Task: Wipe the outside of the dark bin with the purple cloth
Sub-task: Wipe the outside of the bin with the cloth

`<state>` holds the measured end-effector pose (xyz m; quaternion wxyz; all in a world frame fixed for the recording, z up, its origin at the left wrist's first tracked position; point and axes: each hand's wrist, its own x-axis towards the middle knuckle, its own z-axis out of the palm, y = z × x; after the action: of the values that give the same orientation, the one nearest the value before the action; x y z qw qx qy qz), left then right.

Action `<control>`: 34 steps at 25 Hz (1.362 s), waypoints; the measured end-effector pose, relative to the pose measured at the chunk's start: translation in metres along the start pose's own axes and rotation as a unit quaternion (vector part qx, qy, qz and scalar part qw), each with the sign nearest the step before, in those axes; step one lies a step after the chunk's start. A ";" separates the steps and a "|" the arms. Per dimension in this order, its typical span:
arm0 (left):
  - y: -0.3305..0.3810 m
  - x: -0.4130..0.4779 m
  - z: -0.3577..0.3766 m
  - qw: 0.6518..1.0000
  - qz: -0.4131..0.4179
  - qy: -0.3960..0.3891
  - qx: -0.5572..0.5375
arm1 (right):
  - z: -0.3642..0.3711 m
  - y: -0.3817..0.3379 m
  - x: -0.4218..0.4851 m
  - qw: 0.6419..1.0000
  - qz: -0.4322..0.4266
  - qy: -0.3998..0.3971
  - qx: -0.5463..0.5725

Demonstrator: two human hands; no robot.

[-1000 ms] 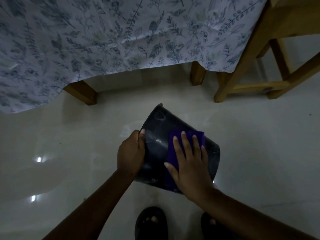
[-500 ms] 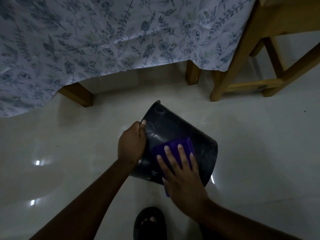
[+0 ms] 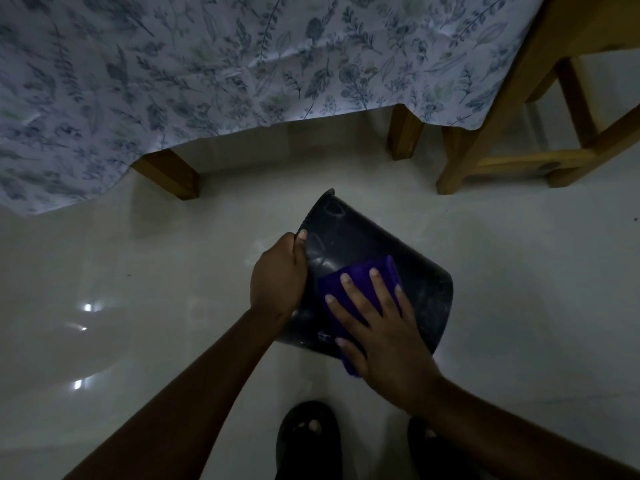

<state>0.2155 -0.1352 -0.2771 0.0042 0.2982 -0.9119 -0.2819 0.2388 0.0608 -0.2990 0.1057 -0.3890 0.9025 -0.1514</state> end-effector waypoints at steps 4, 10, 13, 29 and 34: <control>-0.003 -0.010 -0.002 1.000 0.009 0.004 -0.018 | -0.009 0.027 0.060 0.996 0.064 0.029 0.053; 0.021 0.026 0.000 0.999 -0.011 -0.051 0.016 | -0.019 0.063 0.095 0.980 0.147 0.011 0.137; 0.031 0.039 -0.009 0.992 -0.008 -0.087 -0.089 | -0.014 0.040 0.057 0.993 0.095 0.053 0.045; 0.027 0.010 0.015 0.994 0.016 0.011 -0.108 | -0.023 0.066 0.076 0.995 0.075 0.070 -0.009; 0.037 0.016 0.012 0.994 -0.011 0.010 -0.111 | -0.012 0.057 0.050 0.990 0.123 0.072 -0.005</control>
<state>0.1806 -0.1134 -0.2704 0.0436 0.3083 -0.8717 -0.3783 0.1636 0.0632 -0.3116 0.0566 -0.2635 0.9496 -0.1603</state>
